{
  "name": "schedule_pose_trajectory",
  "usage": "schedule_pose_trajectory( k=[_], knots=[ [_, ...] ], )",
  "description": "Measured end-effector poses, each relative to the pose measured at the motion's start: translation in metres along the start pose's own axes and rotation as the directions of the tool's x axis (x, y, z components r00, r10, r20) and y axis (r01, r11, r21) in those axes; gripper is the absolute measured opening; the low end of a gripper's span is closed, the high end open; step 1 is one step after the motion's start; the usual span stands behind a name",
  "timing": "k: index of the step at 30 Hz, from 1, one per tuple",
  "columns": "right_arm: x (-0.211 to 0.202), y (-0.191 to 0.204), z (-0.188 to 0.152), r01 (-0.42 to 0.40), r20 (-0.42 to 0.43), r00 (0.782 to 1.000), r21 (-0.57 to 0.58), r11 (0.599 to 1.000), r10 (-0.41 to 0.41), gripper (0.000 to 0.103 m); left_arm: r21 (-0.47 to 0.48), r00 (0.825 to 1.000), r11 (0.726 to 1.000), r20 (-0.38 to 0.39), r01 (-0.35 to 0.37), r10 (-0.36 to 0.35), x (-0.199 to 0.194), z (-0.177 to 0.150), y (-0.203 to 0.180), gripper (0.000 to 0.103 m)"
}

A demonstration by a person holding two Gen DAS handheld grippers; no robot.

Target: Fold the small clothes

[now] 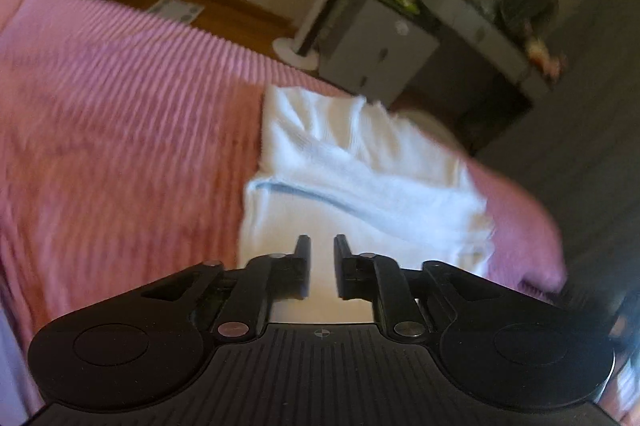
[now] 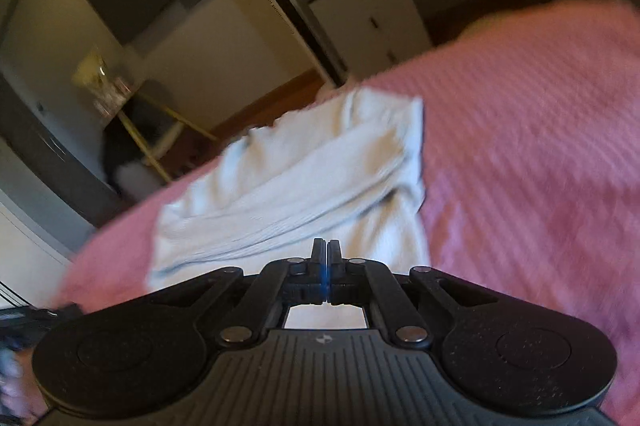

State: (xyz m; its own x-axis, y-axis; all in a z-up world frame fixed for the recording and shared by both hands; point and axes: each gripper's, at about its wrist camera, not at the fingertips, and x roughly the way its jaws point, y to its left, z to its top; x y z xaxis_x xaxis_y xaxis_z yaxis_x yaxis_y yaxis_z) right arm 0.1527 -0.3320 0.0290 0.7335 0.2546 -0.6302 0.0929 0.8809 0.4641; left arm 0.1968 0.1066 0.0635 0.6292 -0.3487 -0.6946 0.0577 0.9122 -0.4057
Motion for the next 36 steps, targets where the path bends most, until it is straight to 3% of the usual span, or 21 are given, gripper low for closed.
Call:
schedule_pose_trajectory(
  k=[2,4,6,8,11,14,19,22,24,30,31,32,33,36],
  knots=[
    [0.003,0.001,-0.002,-0.013,-0.036,0.999,-0.059,0.998,0.011,0.004,0.106,0.999,0.994,-0.039,0.000,0.004,0.003,-0.013,0.000,0.039],
    [0.003,0.002,-0.016,-0.060,-0.111,0.993,-0.116,0.991,0.047,0.008,0.136,0.995,0.991,-0.098,-0.005,0.019,0.007,-0.034,0.005,0.042],
    [-0.001,0.004,-0.037,-0.083,-0.170,0.984,-0.187,0.979,0.051,0.033,0.068,0.986,0.997,-0.169,0.021,-0.009,0.010,-0.055,0.018,0.044],
    [-0.004,0.002,-0.058,-0.115,-0.229,0.970,-0.159,0.981,0.076,0.045,-0.011,0.978,0.999,-0.205,0.033,-0.034,0.012,-0.073,0.026,0.051],
    [-0.001,-0.002,-0.071,-0.130,-0.271,0.955,-0.018,0.991,0.120,0.045,-0.055,0.975,0.998,-0.219,0.038,-0.049,0.015,-0.091,0.025,0.060],
    [-0.001,-0.004,-0.075,-0.118,-0.275,0.949,0.138,0.983,0.152,0.046,-0.061,0.966,0.996,-0.246,0.064,-0.077,0.015,-0.103,0.013,0.062],
    [-0.014,0.006,-0.083,-0.157,-0.266,0.937,0.263,0.952,0.228,0.046,-0.050,0.969,0.994,-0.226,0.094,-0.103,0.006,-0.111,-0.002,0.071],
    [-0.010,0.012,-0.090,-0.134,-0.262,0.940,0.310,0.941,0.220,0.046,-0.078,0.968,0.993,-0.229,0.089,-0.105,0.011,-0.113,-0.003,0.076],
    [0.004,0.009,-0.092,-0.091,-0.277,0.940,0.355,0.931,0.197,0.046,-0.100,0.962,0.993,-0.259,0.062,-0.086,0.022,-0.115,-0.003,0.076],
    [0.034,-0.002,-0.098,-0.025,-0.230,0.957,0.546,0.837,0.179,0.043,-0.099,0.943,0.995,-0.330,0.017,-0.049,0.038,-0.123,-0.006,0.074],
    [0.037,-0.002,-0.098,-0.013,-0.230,0.958,0.561,0.828,0.170,0.035,-0.094,0.940,0.996,-0.339,0.011,-0.043,0.040,-0.126,-0.006,0.069],
    [0.040,-0.001,-0.099,0.000,-0.229,0.961,0.558,0.830,0.154,0.014,-0.091,0.937,0.996,-0.348,0.006,-0.038,0.042,-0.127,-0.005,0.060],
    [0.041,0.000,-0.101,0.005,-0.228,0.964,0.540,0.842,0.140,0.009,-0.097,0.933,0.995,-0.359,0.002,-0.037,0.045,-0.128,-0.004,0.055],
    [0.041,0.000,-0.102,-0.021,-0.207,0.968,0.508,0.861,0.145,0.008,-0.109,0.928,0.994,-0.371,0.000,-0.040,0.045,-0.130,0.002,0.025]
  ],
)
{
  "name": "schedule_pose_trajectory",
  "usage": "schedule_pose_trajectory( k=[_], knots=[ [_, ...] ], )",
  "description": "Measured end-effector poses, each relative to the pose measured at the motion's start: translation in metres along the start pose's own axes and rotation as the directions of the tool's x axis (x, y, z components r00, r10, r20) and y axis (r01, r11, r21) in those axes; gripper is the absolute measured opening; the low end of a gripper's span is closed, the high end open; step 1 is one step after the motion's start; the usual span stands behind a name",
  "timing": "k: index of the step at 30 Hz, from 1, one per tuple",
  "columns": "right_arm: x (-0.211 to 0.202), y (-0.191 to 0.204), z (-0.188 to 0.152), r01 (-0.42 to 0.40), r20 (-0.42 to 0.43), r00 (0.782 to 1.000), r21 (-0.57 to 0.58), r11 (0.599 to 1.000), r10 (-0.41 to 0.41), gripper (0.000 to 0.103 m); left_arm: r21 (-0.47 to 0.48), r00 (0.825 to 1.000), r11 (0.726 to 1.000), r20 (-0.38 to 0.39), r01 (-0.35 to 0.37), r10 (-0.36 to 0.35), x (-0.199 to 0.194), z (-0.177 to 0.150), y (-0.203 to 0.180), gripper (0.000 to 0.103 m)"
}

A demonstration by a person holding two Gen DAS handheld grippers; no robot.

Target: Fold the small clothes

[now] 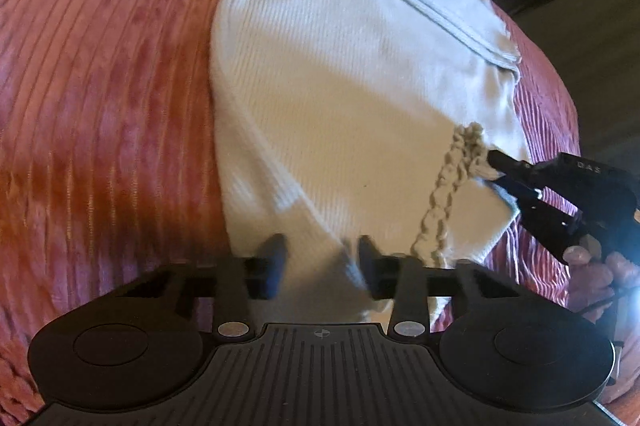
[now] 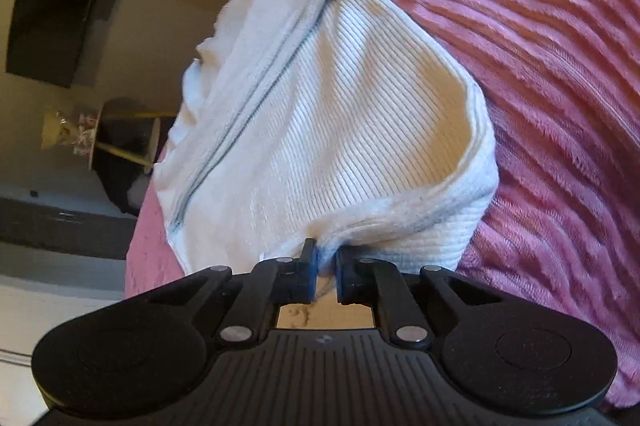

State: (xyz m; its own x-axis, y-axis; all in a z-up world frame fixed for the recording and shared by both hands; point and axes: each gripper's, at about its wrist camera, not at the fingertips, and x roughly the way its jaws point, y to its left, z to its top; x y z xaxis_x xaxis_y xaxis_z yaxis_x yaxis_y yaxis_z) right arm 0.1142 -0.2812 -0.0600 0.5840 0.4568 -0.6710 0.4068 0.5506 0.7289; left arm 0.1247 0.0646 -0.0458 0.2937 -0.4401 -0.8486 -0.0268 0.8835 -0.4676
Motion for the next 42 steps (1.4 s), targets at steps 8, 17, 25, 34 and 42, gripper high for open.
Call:
schedule_pose_trajectory(
  k=[8,17,25,34,42],
  knots=[
    [-0.036,0.026,0.027,-0.042,0.158,0.985,-0.181,0.983,0.071,0.007,0.028,0.988,0.998,0.146,0.049,-0.052,-0.029,0.026,0.003,0.002],
    [-0.036,0.041,0.062,-0.018,0.236,0.968,-0.265,0.964,0.083,0.007,0.277,0.984,0.960,0.177,-0.046,-0.004,-0.047,0.046,-0.018,0.052],
    [-0.039,0.053,0.073,-0.024,0.290,0.948,-0.349,0.937,0.132,0.007,0.263,0.992,0.964,0.128,-0.037,0.003,-0.027,0.054,0.005,0.052],
    [-0.036,0.013,0.076,0.026,0.274,0.960,-0.315,0.949,0.065,0.007,0.630,0.997,0.773,-0.018,0.072,-0.079,-0.014,0.031,-0.014,0.066],
    [-0.032,0.018,0.072,0.024,0.259,0.963,-0.344,0.939,0.070,0.007,0.767,0.998,0.640,-0.051,0.053,-0.021,0.013,0.010,-0.039,0.061]
  ],
)
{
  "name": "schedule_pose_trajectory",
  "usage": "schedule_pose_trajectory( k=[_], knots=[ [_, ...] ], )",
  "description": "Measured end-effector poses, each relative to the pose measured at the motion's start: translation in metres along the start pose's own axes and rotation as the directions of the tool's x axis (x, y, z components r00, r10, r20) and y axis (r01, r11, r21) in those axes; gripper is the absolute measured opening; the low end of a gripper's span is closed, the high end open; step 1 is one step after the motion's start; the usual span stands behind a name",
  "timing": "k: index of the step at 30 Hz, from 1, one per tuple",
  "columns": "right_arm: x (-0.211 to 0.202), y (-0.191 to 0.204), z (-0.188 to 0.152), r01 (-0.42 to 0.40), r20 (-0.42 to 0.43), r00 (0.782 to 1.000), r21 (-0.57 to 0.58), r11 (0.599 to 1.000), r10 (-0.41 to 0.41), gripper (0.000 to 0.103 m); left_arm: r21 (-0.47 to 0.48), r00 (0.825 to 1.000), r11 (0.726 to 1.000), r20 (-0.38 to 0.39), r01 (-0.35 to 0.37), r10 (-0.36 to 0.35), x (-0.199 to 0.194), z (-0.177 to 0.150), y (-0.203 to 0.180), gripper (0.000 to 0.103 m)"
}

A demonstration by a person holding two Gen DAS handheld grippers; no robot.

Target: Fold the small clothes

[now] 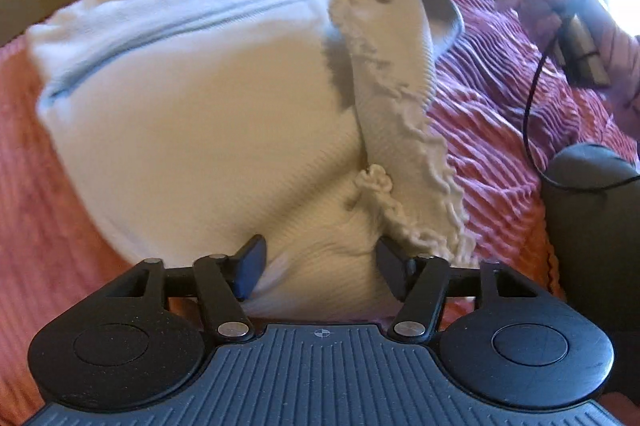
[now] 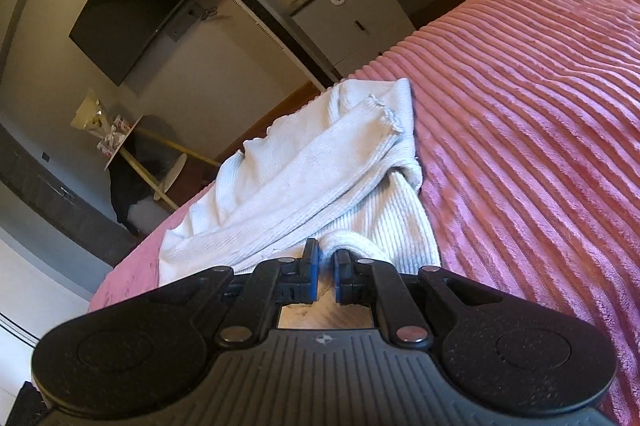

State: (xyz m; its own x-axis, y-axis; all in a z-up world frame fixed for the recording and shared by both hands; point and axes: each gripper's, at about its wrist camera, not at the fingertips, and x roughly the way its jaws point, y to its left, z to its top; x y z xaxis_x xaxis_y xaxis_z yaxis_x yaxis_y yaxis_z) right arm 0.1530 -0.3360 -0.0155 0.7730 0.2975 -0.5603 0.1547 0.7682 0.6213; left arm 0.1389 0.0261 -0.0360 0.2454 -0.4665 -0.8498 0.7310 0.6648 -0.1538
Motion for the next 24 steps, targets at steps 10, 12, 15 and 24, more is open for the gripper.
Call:
schedule_pose_trajectory(
  k=[10,12,15,24],
  knots=[
    [-0.002,0.002,0.000,0.016,-0.004,1.000,-0.014,1.000,-0.017,0.007,0.106,0.999,0.994,0.042,-0.025,0.020,-0.002,-0.006,-0.027,0.011],
    [-0.004,0.005,0.001,0.009,0.004,1.000,-0.021,1.000,-0.009,0.007,0.056,0.994,0.998,0.106,-0.008,0.002,-0.018,-0.004,-0.025,0.010],
    [-0.006,0.012,0.007,-0.010,0.020,1.000,-0.038,0.999,0.011,0.007,-0.087,0.964,0.996,0.264,0.007,0.016,-0.053,0.005,-0.013,0.010],
    [0.006,0.042,0.044,0.002,0.168,0.986,-0.094,0.996,0.014,0.007,-0.546,0.801,0.829,0.440,-0.120,0.406,-0.103,0.036,0.082,0.010]
  ],
)
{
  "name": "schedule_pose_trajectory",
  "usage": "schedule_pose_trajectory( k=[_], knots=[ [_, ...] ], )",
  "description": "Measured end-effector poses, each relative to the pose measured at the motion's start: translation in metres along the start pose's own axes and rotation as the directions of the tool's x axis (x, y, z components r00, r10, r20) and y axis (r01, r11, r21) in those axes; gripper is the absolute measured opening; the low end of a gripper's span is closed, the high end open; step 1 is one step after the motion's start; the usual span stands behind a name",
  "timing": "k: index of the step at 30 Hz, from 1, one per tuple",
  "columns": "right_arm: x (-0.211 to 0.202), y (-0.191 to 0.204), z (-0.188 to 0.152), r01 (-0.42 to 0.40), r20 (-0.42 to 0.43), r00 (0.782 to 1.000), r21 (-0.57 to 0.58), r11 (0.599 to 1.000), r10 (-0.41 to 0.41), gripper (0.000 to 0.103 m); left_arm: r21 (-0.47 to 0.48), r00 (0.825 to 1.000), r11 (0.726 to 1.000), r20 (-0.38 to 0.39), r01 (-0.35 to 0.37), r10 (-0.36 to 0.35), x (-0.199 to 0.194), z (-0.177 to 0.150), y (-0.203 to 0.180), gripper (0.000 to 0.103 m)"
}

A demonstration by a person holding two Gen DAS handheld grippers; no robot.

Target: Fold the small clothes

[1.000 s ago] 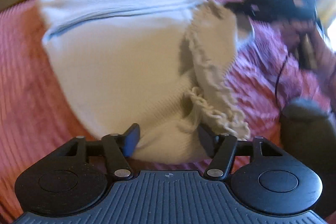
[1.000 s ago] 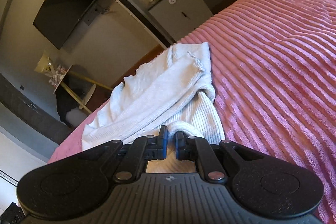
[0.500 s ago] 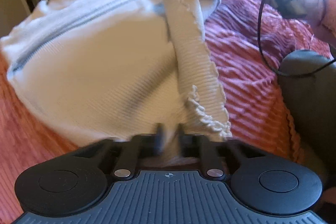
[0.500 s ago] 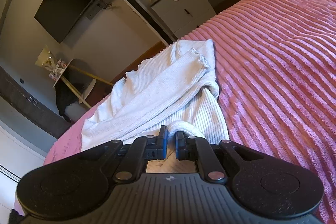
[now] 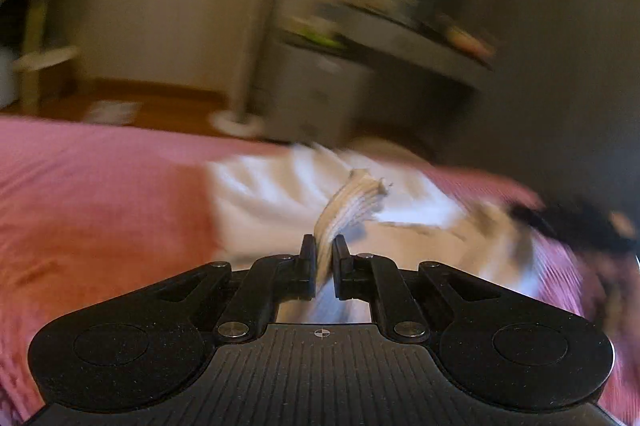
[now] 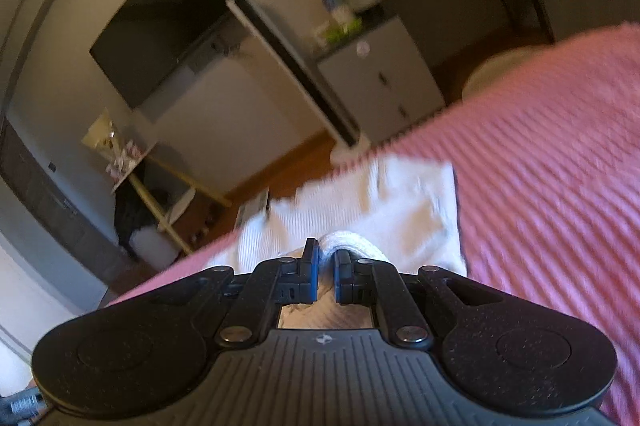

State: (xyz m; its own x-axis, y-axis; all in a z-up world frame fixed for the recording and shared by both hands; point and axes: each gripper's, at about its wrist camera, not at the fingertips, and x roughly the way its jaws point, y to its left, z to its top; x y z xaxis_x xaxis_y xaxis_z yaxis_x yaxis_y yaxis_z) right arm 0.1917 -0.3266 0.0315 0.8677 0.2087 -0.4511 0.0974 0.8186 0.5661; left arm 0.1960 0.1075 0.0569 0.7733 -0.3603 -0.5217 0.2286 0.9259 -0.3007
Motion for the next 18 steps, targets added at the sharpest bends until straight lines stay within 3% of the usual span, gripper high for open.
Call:
schedule_pose_trajectory(
  k=[2,4,7,10,12,14,18],
  knots=[
    [0.013,-0.002,0.004,0.010,0.014,1.000,-0.023,1.000,-0.010,0.007,-0.056,0.995,0.994,0.003,-0.098,0.098,0.017,0.002,0.018,0.012],
    [0.032,-0.010,0.004,0.032,-0.050,0.998,-0.012,0.999,-0.033,0.010,-0.080,0.987,0.985,-0.058,-0.152,0.148,0.038,-0.005,0.031,0.012],
    [0.042,-0.021,-0.002,0.070,-0.145,0.987,-0.026,0.997,-0.073,0.018,-0.122,0.980,0.984,-0.170,-0.127,0.106,0.059,-0.020,0.044,0.025],
    [0.031,-0.019,-0.006,0.071,-0.115,0.989,-0.158,0.985,-0.090,0.033,-0.139,0.981,0.988,-0.191,-0.070,0.043,0.065,-0.032,0.051,0.047],
    [0.027,-0.014,-0.007,0.087,-0.083,0.990,-0.268,0.960,-0.113,0.041,-0.140,0.982,0.989,-0.187,-0.049,0.022,0.072,-0.033,0.051,0.055],
    [0.033,-0.008,-0.008,0.117,-0.083,0.984,-0.350,0.929,-0.155,0.049,-0.152,0.985,0.987,-0.171,-0.051,0.025,0.081,-0.031,0.054,0.058],
    [0.058,-0.011,-0.011,0.171,-0.122,0.965,-0.387,0.906,-0.234,0.049,-0.178,0.987,0.983,-0.162,-0.047,0.018,0.093,-0.026,0.054,0.055]
  ],
)
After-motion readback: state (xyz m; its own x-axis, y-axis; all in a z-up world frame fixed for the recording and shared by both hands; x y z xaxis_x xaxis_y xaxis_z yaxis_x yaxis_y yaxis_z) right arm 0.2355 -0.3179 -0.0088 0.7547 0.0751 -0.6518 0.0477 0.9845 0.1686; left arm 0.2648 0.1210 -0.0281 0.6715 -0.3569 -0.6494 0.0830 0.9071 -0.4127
